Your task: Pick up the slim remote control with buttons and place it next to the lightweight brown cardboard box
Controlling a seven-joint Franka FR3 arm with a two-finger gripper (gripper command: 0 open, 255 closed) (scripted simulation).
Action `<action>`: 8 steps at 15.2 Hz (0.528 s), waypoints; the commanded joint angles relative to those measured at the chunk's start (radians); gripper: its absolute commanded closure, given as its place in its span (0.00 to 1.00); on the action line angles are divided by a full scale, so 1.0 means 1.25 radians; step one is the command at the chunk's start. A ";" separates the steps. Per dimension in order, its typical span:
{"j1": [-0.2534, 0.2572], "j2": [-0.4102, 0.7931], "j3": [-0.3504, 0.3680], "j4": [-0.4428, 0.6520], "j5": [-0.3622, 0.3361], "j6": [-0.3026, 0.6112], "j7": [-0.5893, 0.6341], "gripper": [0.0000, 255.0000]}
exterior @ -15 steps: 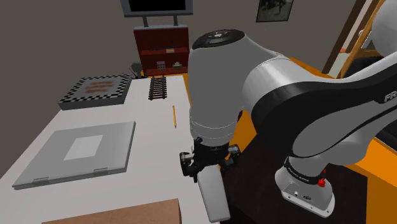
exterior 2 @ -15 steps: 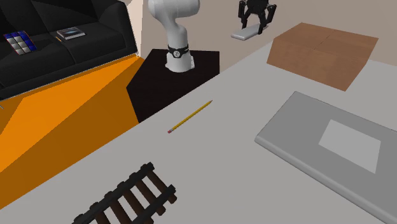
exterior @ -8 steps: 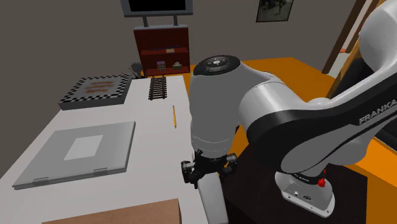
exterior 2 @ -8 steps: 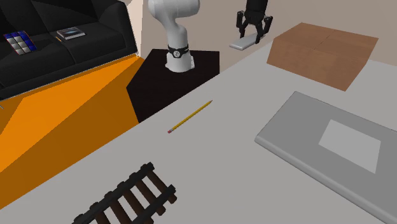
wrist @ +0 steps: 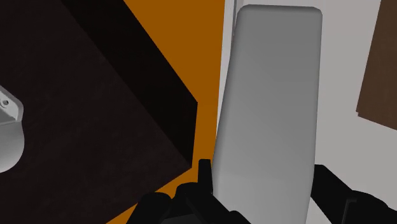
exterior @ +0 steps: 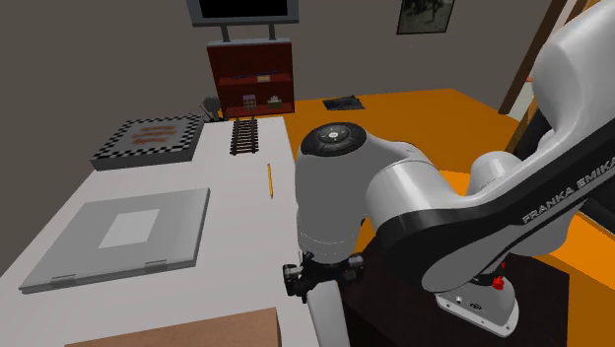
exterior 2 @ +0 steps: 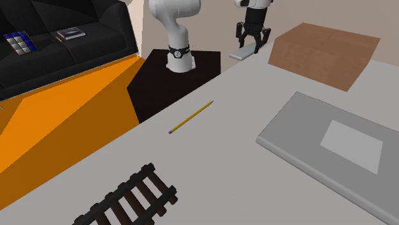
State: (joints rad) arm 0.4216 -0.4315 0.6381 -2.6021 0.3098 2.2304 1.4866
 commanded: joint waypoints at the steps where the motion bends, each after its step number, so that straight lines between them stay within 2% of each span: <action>1: -0.003 0.017 0.010 -0.010 -0.001 0.027 0.005 1.00; 4: -0.011 0.051 0.028 -0.029 -0.007 0.079 0.013 1.00; 8: -0.010 0.051 0.028 -0.029 -0.007 0.079 0.013 1.00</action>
State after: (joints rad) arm 0.4090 -0.3683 0.6721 -2.6379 0.3013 2.3281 1.5028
